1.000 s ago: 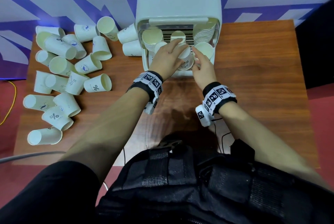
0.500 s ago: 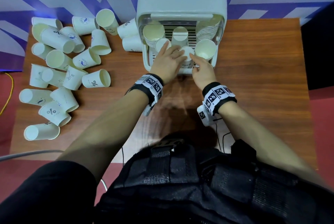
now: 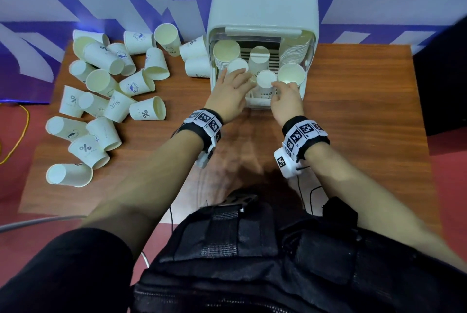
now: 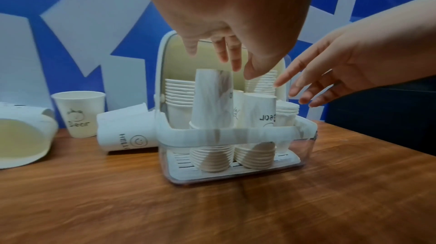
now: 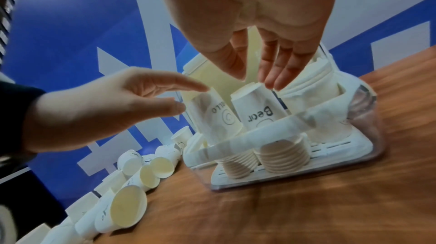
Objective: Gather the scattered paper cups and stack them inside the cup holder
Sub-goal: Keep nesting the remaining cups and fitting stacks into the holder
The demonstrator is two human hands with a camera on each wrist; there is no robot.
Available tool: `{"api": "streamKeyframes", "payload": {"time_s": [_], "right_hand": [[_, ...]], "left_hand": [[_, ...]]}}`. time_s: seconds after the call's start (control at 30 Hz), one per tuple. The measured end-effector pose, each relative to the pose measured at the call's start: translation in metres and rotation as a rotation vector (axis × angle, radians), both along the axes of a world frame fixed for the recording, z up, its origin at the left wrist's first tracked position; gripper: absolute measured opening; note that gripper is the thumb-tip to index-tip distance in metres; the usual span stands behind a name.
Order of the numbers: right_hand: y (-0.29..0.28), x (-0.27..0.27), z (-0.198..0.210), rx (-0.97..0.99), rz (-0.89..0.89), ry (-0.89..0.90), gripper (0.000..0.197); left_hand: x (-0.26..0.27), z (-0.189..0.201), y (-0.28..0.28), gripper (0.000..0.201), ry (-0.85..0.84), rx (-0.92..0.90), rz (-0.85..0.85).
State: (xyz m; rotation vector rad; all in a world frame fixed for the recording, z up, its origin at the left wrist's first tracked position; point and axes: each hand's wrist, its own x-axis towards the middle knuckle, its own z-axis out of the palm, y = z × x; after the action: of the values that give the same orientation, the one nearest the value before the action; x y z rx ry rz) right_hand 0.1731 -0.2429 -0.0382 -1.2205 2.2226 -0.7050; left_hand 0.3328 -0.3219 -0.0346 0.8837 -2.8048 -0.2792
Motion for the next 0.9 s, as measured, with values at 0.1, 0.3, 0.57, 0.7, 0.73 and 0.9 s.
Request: {"api": "streamKeyframes", "payload": {"time_s": [0.1, 0.3, 0.57, 0.7, 0.73, 0.9], "right_hand": [[0.0, 0.012, 0.01, -0.02, 0.056, -0.04, 0.038], [-0.003, 0.051, 0.022, -0.008, 0.188, -0.089, 0.039], [-0.016, 0.116, 0.022, 0.063, 0.334, -0.122, 0.039], [-0.034, 0.158, 0.018, 0.11, 0.408, -0.133, 0.04], [-0.039, 0.169, 0.018, 0.115, 0.424, -0.124, 0.04], [-0.071, 0.212, 0.021, 0.124, 0.479, -0.082, 0.042]], "left_hand": [[0.021, 0.006, 0.005, 0.042, 0.044, -0.009, 0.067], [0.072, 0.009, 0.012, 0.042, 0.098, 0.013, 0.222], [0.152, 0.001, 0.016, 0.044, 0.132, 0.139, 0.412], [0.195, -0.003, 0.011, 0.045, 0.157, 0.191, 0.517], [0.205, -0.003, 0.008, 0.045, 0.162, 0.204, 0.541], [0.244, -0.003, -0.01, 0.046, 0.141, 0.29, 0.655]]}}
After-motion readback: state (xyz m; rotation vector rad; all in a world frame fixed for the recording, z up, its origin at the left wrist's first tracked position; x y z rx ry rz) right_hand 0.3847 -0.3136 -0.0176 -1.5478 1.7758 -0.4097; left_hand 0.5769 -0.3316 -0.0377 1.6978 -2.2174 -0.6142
